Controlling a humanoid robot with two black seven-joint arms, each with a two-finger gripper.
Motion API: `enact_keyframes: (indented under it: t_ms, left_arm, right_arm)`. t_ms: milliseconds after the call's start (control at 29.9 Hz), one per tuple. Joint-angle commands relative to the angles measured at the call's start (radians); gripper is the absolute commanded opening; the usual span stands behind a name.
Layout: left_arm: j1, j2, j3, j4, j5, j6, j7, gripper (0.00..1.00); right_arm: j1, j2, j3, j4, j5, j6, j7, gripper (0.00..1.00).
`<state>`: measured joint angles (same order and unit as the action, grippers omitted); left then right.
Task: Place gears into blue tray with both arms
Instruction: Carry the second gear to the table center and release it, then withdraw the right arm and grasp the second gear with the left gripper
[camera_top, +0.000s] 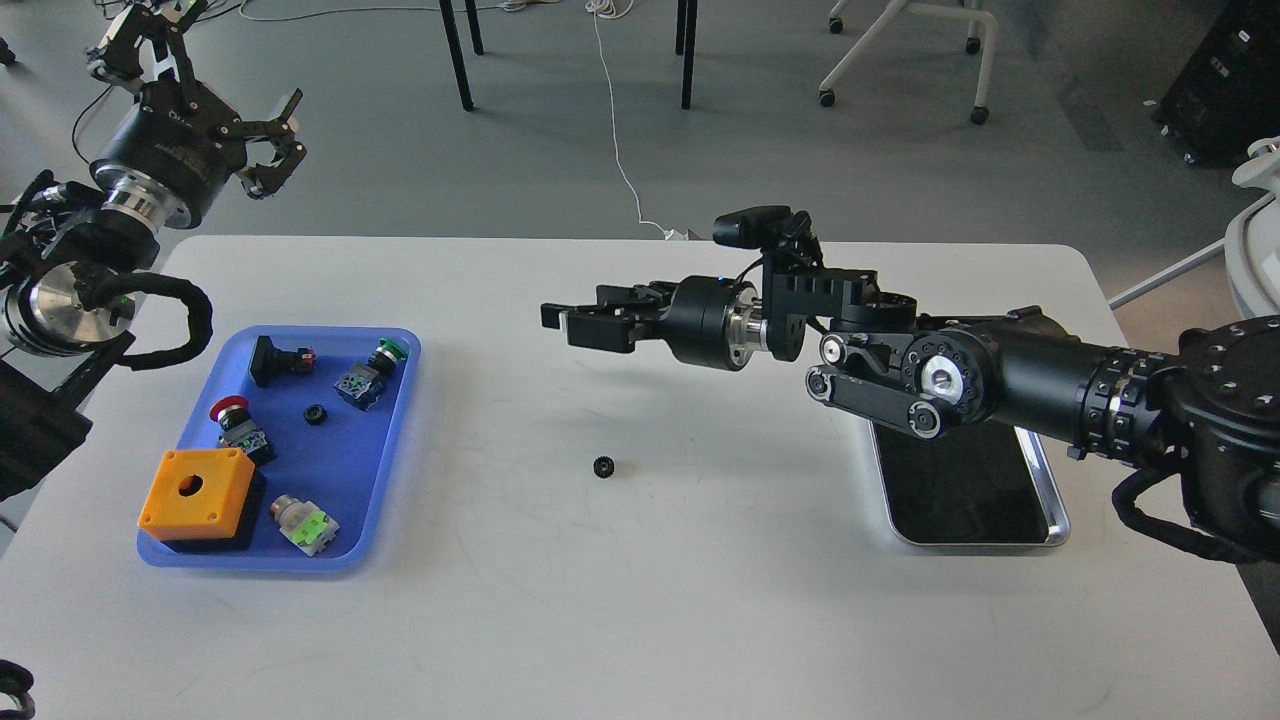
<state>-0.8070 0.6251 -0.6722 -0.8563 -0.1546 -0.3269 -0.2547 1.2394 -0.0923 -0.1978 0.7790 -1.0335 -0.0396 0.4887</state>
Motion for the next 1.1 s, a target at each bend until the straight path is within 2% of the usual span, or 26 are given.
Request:
enact_keyframes:
  t_ms: [0, 67, 201, 502, 669, 970, 1070]
  left_arm:
    - [-0.001, 0.03, 0.0, -0.015, 0.006, -0.009, 0.0, 0.98]
    - [-0.003, 0.041, 0.0, -0.029, 0.018, -0.018, 0.0, 0.98]
    - [0.0, 0.068, 0.0, -0.09, 0.137, -0.096, 0.012, 0.98]
    - [-0.003, 0.054, -0.003, -0.256, 0.674, -0.1, 0.008, 0.98]
    - [-0.001, -0.019, -0.001, -0.331, 1.012, -0.098, 0.006, 0.98]
    - [0.006, -0.206, 0.032, -0.359, 1.751, -0.092, -0.005, 0.98]
    - [0.002, -0.237, 0.139, -0.386, 1.976, -0.061, -0.005, 0.97]
  right_arm:
    - [-0.009, -0.116, 0.145, 0.002, 0.024, 0.026, 0.0, 0.98]
    - [-0.014, -0.177, 0.199, 0.003, 0.076, 0.047, 0.0, 0.98]
    - [-0.037, -0.271, 0.259, 0.009, 0.239, 0.061, 0.0, 0.98]
    - [-0.133, -0.4, 0.356, 0.002, 0.575, 0.063, 0.0, 0.98]
    - [-0.225, -0.443, 0.44, 0.002, 0.72, 0.073, 0.0, 0.98]
    - [-0.373, -0.5, 0.619, -0.02, 0.958, 0.285, 0.0, 0.98]
    - [-0.411, -0.501, 0.684, -0.038, 1.081, 0.361, 0.0, 0.98]
